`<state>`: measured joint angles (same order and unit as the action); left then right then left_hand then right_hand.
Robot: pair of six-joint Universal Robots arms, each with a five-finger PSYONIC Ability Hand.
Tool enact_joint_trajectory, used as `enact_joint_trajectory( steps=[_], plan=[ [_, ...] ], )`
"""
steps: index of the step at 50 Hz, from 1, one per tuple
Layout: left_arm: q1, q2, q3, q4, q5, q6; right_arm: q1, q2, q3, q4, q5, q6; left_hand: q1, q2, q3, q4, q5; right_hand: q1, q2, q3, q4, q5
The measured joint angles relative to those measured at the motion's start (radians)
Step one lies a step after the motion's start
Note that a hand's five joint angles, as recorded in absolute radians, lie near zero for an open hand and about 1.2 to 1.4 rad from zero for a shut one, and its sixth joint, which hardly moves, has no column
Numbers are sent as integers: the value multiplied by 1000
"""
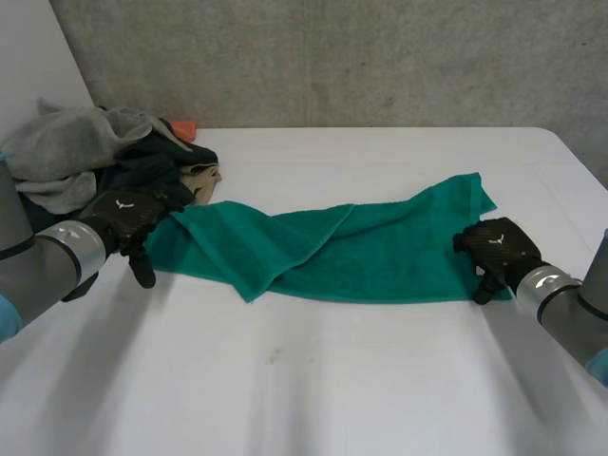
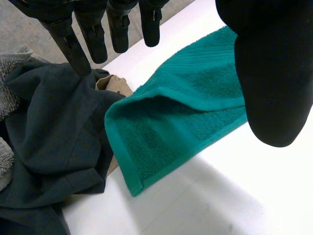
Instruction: Fold the laundry.
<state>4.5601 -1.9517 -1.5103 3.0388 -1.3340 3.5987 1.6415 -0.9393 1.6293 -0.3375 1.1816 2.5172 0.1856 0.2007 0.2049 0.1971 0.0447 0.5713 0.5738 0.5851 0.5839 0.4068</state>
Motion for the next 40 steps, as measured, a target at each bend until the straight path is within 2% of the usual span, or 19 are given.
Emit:
enact_joint_trajectory(
  steps=[15,21,31,34,37,40],
  plan=[
    [5,-2,1,0,4,-3,18,55,-101,-11,45,6,0,0,0,0,0,82,73,75,74,3],
    [9,-5,4,0,3,-3,26,68,-134,-10,46,15,0,0,0,0,0,157,153,142,143,135],
    [15,-13,11,1,4,-2,36,79,-172,-4,53,24,0,0,0,0,0,187,184,170,173,162],
    [16,-20,14,2,4,-2,43,67,-173,4,54,24,0,0,0,0,0,322,323,301,302,296],
    [16,-27,17,2,4,-3,54,45,-170,19,52,23,0,0,0,0,0,543,552,534,538,538],
    [15,-35,18,3,5,-3,73,0,-160,53,45,25,0,0,0,0,0,555,598,591,603,582]
  ],
)
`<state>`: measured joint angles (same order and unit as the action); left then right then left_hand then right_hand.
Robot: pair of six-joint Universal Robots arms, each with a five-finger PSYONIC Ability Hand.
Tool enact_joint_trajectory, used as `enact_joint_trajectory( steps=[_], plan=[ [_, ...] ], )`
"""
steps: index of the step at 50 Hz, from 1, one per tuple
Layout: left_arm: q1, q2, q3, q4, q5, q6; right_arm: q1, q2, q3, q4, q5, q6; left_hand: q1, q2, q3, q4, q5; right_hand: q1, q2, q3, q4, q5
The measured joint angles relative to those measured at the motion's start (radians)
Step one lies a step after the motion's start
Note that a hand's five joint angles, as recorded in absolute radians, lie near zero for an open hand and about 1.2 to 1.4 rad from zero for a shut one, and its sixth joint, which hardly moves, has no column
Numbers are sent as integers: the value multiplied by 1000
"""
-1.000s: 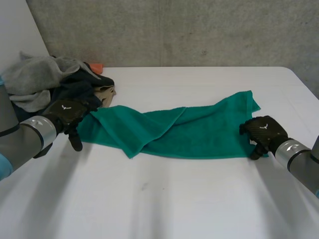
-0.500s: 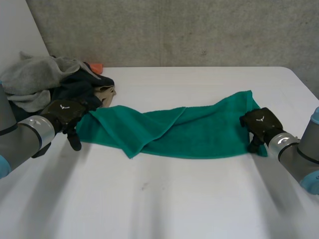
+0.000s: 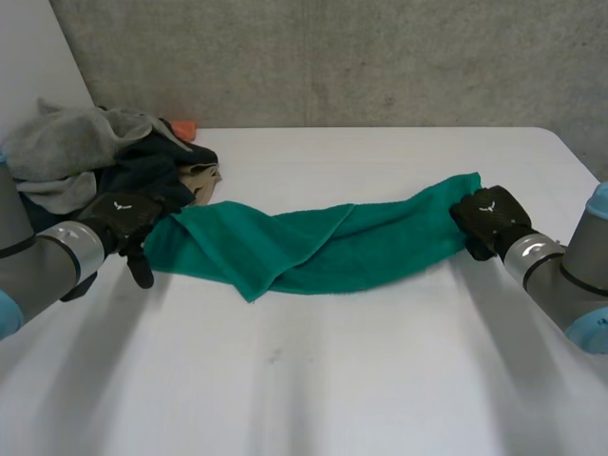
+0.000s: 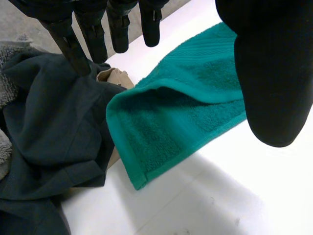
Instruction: Fold the laundry.
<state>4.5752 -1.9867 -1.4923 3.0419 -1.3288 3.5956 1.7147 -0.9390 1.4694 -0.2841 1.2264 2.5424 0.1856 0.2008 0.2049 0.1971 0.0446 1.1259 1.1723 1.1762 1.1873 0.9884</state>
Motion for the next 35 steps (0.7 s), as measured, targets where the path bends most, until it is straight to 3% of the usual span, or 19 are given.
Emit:
enact_joint_trajectory(
  steps=[12,20,23,24,28,35],
  plan=[
    [-19,-11,-3,20,14,-20,126,-333,-6,255,-50,72,0,0,0,0,0,0,0,0,3,0],
    [-65,-55,5,13,3,-47,212,-555,-122,395,-60,329,0,0,0,0,0,0,0,0,6,0],
    [-75,-68,9,12,-2,-50,226,-583,-146,407,-61,398,0,0,0,0,0,0,0,0,6,0],
    [-92,-90,18,10,-17,-52,251,-619,-177,414,-62,500,0,0,0,0,0,0,0,0,7,0],
    [-119,-124,39,9,-50,-56,288,-665,-215,415,-60,641,0,0,0,0,0,0,0,0,7,0],
    [-178,-190,104,14,-130,-81,332,-715,-243,414,-61,819,0,0,0,0,0,0,0,0,7,-1]
  ],
)
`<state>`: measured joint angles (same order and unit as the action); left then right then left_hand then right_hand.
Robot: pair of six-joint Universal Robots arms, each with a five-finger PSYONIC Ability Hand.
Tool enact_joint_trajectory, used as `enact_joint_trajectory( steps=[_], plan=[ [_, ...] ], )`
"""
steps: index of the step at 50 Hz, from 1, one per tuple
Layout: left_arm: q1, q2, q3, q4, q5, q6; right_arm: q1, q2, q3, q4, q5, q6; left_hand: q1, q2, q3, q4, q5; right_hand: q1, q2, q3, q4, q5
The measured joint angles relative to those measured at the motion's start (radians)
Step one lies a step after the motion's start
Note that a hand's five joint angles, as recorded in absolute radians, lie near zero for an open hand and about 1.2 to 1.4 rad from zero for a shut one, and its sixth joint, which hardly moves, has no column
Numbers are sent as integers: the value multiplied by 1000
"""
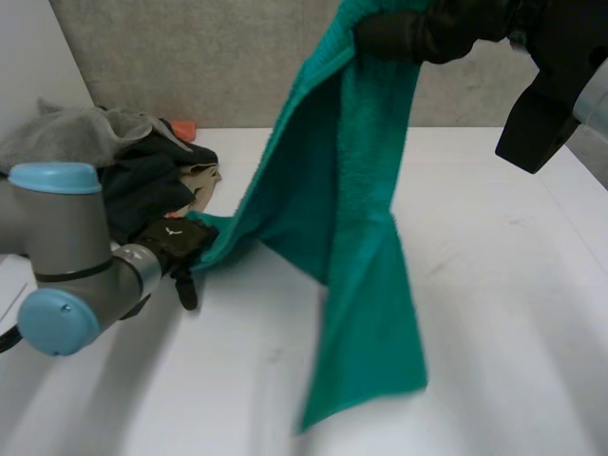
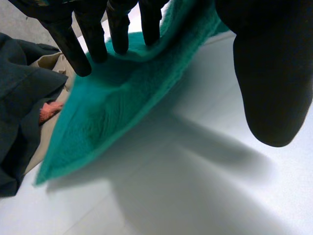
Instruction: Fold the laundry.
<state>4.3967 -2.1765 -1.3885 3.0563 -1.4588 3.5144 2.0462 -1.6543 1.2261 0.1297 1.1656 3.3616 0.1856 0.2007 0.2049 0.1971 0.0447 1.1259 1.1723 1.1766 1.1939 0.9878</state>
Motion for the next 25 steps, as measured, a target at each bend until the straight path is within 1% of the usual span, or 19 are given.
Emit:
enact_joint_trajectory(
  steps=[2,4,6,7,8,9,10,11,12,16,18,20,21,22,25],
  plan=[
    [-19,-19,23,0,-20,-12,5,-8,-1,-1,0,29,14,8,7,8,5,0,0,0,0,1],
    [-38,-37,44,-3,-39,-23,8,-15,-1,-3,2,50,87,66,59,67,52,0,0,0,0,1],
    [-56,-54,65,-7,-56,-34,8,-20,-1,-5,3,66,267,229,211,222,201,0,0,0,0,1],
    [-67,-62,76,-12,-67,-40,6,-22,-1,-7,5,72,415,359,333,347,323,0,0,0,0,1],
    [-67,-62,76,-12,-67,-40,6,-22,-1,-7,5,72,415,359,333,347,323,0,0,0,0,1],
    [-78,-68,90,-19,-84,-45,-1,-25,-1,-10,7,78,846,744,733,752,720,0,0,0,0,1],
    [-82,-69,96,-23,-93,-47,-7,-25,-1,-12,9,79,930,859,847,853,821,0,0,0,0,1],
    [-85,-69,99,-25,-99,-48,-10,-25,0,-13,10,80,946,882,859,879,846,0,0,0,0,0],
    [-89,-67,107,-32,-114,-50,-22,-24,0,-17,12,78,960,969,958,979,928,0,0,0,0,1],
    [-74,-2,95,-45,-136,-50,-83,-10,19,-27,12,45,960,989,979,997,930,0,0,0,0,1],
    [-54,72,73,-48,-127,-45,-135,8,41,-31,4,0,960,989,979,998,930,0,0,0,0,1],
    [-25,184,39,-52,-94,-33,-197,37,74,-33,-13,-73,960,989,979,998,930,0,0,0,0,1],
    [-19,210,33,-53,-84,-30,-210,44,82,-33,-18,-93,960,989,979,998,930,0,0,0,0,1],
    [-3,283,14,-58,-52,-19,-244,67,106,-31,-31,-152,960,989,979,998,930,0,0,0,0,1],
    [19,373,-4,-73,-2,-2,-280,108,143,-20,-49,-255,960,989,979,998,930,0,0,0,0,1]
  ],
)
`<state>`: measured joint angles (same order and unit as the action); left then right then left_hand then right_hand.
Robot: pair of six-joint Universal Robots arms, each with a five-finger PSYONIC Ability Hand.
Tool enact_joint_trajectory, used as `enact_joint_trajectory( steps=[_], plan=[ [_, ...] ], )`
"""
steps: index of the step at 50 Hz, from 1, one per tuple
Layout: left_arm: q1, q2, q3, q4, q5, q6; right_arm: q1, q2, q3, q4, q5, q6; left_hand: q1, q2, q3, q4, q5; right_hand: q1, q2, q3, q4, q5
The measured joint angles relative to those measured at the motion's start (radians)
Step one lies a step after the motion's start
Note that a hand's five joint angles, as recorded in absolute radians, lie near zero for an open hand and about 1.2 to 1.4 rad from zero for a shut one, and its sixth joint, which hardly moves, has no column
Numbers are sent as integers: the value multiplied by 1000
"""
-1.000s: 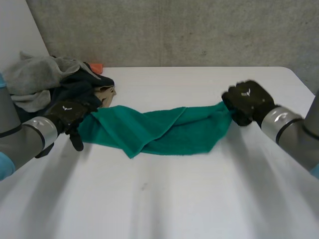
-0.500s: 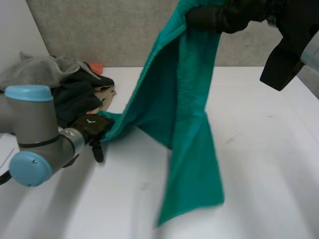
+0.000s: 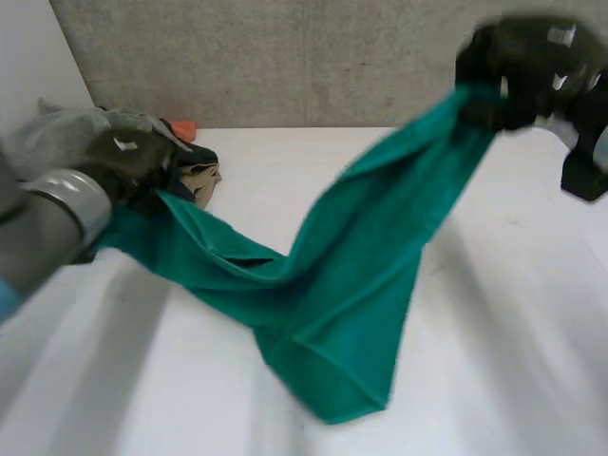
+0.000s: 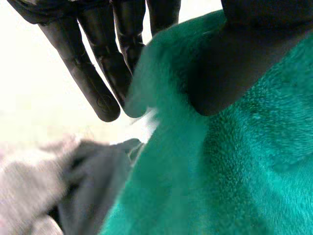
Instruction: Fold the laundry.
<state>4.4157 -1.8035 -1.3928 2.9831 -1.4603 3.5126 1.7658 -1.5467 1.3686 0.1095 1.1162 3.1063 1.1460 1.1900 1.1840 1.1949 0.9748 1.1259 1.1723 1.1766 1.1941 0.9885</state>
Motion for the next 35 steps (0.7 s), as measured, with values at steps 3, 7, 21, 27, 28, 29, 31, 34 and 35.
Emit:
enact_joint_trajectory(
  steps=[3,7,21,27,28,29,31,34,35],
  plan=[
    [31,82,-11,-47,74,26,-26,63,38,25,-13,-144,0,0,0,0,0,0,0,0,0,0],
    [62,56,21,-145,133,55,-31,219,55,104,6,-397,0,1,0,0,0,0,0,0,0,0],
    [61,-418,371,-332,-9,114,46,540,-119,127,157,-469,0,3,4,0,0,0,0,0,0,0],
    [53,-469,430,-325,-76,99,64,565,-138,44,204,-422,-161,-194,-189,-191,-145,0,0,0,0,0],
    [53,-469,430,-325,-76,99,64,565,-138,44,204,-422,-161,-194,-189,-191,-145,0,0,0,0,0],
    [51,-455,414,-308,-96,93,68,563,-132,26,215,-416,-286,-306,-298,-308,-260,0,0,0,0,0],
    [50,-438,390,-290,-110,91,71,560,-124,15,221,-415,-327,-355,-342,-357,-310,0,0,0,0,0],
    [49,-385,311,-233,-140,103,77,545,-105,0,228,-422,-381,-420,-411,-429,-382,0,0,0,0,0],
    [49,-368,285,-214,-149,110,80,540,-99,-4,229,-426,-386,-431,-421,-439,-393,0,0,0,0,0]
  ],
)
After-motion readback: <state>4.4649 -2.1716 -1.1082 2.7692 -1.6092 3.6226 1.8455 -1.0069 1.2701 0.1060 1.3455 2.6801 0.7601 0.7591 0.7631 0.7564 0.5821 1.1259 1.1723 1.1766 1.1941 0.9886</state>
